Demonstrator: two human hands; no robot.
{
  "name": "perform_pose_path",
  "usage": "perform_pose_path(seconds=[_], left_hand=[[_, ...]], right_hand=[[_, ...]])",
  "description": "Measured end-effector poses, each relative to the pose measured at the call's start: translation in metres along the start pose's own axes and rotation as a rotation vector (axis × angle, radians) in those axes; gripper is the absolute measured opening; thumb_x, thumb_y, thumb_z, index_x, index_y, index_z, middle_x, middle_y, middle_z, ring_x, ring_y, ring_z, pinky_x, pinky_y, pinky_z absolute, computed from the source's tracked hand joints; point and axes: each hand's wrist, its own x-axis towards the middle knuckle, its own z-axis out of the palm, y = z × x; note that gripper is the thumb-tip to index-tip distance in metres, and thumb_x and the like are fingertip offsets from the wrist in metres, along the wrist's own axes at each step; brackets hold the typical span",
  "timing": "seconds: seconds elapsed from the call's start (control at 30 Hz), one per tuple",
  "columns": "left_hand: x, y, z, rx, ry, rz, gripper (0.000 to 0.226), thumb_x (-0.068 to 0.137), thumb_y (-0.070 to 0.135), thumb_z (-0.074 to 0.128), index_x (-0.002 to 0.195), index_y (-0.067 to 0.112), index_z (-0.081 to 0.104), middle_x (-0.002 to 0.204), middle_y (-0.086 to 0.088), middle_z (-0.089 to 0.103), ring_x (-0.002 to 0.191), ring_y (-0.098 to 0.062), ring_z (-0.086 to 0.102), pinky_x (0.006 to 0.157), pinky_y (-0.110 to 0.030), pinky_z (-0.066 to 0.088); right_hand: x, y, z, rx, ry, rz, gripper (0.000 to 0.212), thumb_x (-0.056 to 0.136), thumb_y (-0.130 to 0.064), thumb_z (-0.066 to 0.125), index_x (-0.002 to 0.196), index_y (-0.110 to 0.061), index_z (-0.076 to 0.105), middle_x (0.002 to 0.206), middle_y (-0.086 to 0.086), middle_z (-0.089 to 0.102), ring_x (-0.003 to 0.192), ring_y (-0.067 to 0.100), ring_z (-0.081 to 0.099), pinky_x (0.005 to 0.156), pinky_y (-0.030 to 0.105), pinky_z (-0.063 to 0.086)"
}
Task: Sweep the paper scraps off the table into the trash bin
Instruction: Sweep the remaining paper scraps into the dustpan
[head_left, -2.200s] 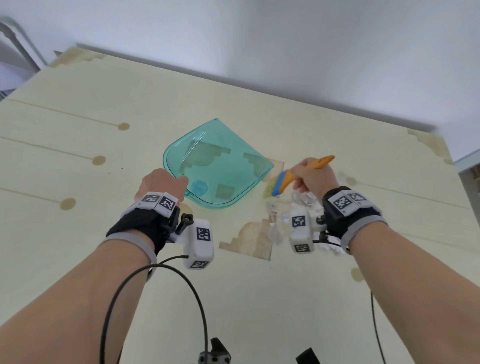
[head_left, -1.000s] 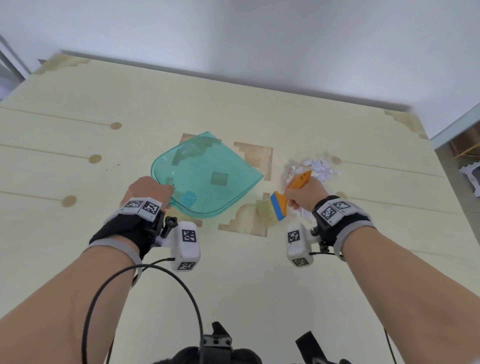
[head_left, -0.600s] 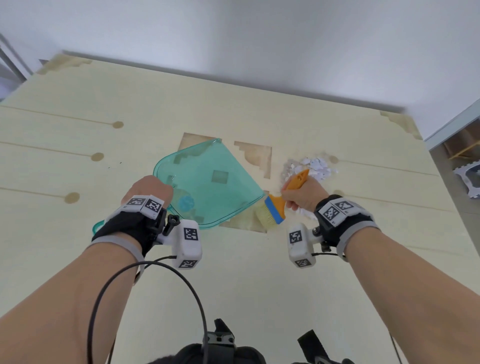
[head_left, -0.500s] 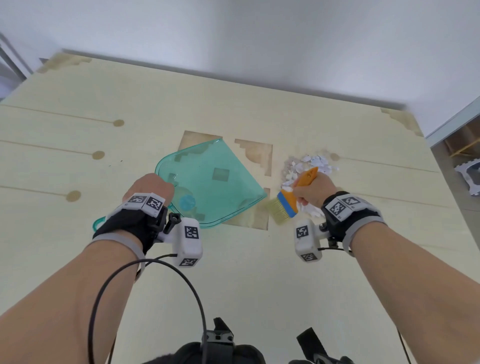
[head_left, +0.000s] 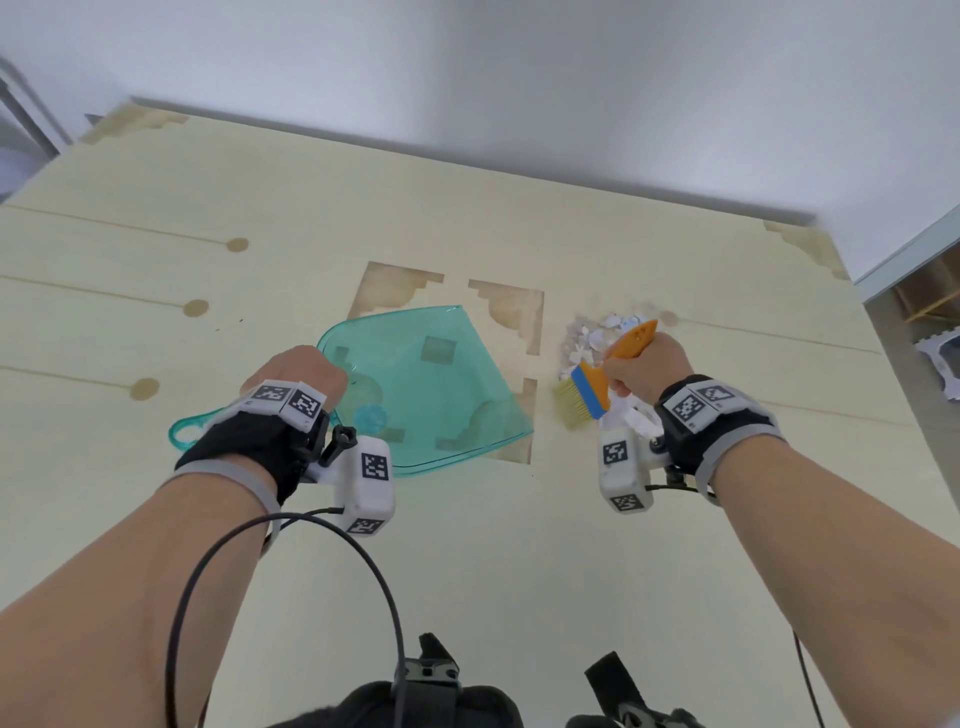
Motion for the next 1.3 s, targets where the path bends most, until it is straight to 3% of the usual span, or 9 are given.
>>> perform_pose_path(seconds=[0.17,0.37,0.53,0.67,0.77,0.9,1.0,1.1,1.3], left_hand=[[-0.003,0.008,0.001,0.016,-0.012,-0.001,0.022,0.081,0.017,0.052,0.061,0.007,0.053,0.063,-0.008,0.056,0.054,-0.02,0.05,0.054,-0.022,0.035],[-0.005,0.021,0.004,0.04,-0.024,-0.011,0.022,0.079,0.017,0.054,0.059,0.009,0.05,0.06,-0.006,0.053,0.053,-0.02,0.048,0.055,-0.022,0.034],[-0.006,0.038,0.005,0.092,-0.022,-0.012,0.022,0.081,0.018,0.053,0.061,0.009,0.052,0.063,-0.006,0.056,0.054,-0.019,0.051,0.057,-0.022,0.036],[-0.003,0.056,0.002,0.142,-0.011,0.013,0.025,0.081,0.018,0.054,0.058,0.01,0.05,0.06,-0.005,0.054,0.052,-0.018,0.048,0.055,-0.021,0.034],[0.002,0.069,-0.002,0.193,-0.009,0.036,0.023,0.081,0.015,0.054,0.059,0.01,0.05,0.06,-0.004,0.054,0.051,-0.017,0.048,0.052,-0.02,0.032],[0.007,0.083,-0.001,0.231,-0.04,0.055,0.023,0.08,0.012,0.054,0.058,0.009,0.05,0.062,-0.005,0.059,0.054,-0.02,0.053,0.055,-0.02,0.036],[0.008,0.09,0.002,0.256,-0.042,0.057,0.022,0.081,0.011,0.052,0.06,0.009,0.053,0.067,-0.006,0.067,0.058,-0.022,0.058,0.058,-0.021,0.04],[0.009,0.094,0.003,0.284,-0.067,0.046,0.019,0.082,0.012,0.051,0.063,0.008,0.054,0.076,-0.008,0.071,0.063,-0.023,0.061,0.062,-0.023,0.043],[0.013,0.098,0.008,0.288,-0.079,0.052,0.018,0.081,0.012,0.052,0.063,0.008,0.051,0.067,-0.006,0.061,0.059,-0.022,0.053,0.055,-0.022,0.036]], right_hand=[[0.01,-0.011,0.004,0.298,0.015,-0.014,0.015,0.075,-0.003,0.056,0.063,-0.012,0.06,0.049,0.001,0.059,0.044,0.014,0.053,0.047,0.02,0.045],[0.024,-0.003,0.007,0.204,-0.006,0.029,0.014,0.078,-0.006,0.055,0.069,-0.002,0.065,0.061,0.011,0.064,0.061,0.025,0.059,0.069,0.037,0.053],[0.04,0.003,-0.042,0.653,0.16,0.036,0.01,0.079,-0.003,0.063,0.076,-0.012,0.066,0.048,0.0,0.064,0.04,0.009,0.056,0.042,0.015,0.044],[0.058,0.015,-0.065,0.498,0.309,-0.026,0.007,0.081,-0.014,0.061,0.077,-0.017,0.066,0.068,0.01,0.066,0.064,0.024,0.062,0.071,0.034,0.056],[0.072,0.029,-0.076,0.261,0.382,-0.004,0.02,0.086,-0.026,0.052,0.082,-0.013,0.067,0.084,0.014,0.068,0.087,0.037,0.064,0.089,0.047,0.051],[0.089,0.04,-0.079,-0.093,0.303,-0.024,0.032,0.093,-0.023,0.046,0.097,0.002,0.066,0.096,0.024,0.067,0.094,0.042,0.059,0.084,0.043,0.045],[0.097,0.041,-0.076,-0.169,0.227,-0.041,0.039,0.092,-0.032,0.045,0.083,0.001,0.063,0.084,0.024,0.06,0.081,0.04,0.054,0.072,0.039,0.04],[0.105,0.039,-0.073,-0.19,0.162,-0.02,0.033,0.092,-0.025,0.046,0.071,-0.001,0.054,0.071,0.019,0.047,0.072,0.032,0.045,0.063,0.035,0.032],[0.105,0.036,-0.063,-0.062,0.025,-0.074,0.028,0.088,-0.019,0.052,0.068,0.0,0.051,0.071,0.017,0.046,0.068,0.025,0.042,0.067,0.033,0.038]])
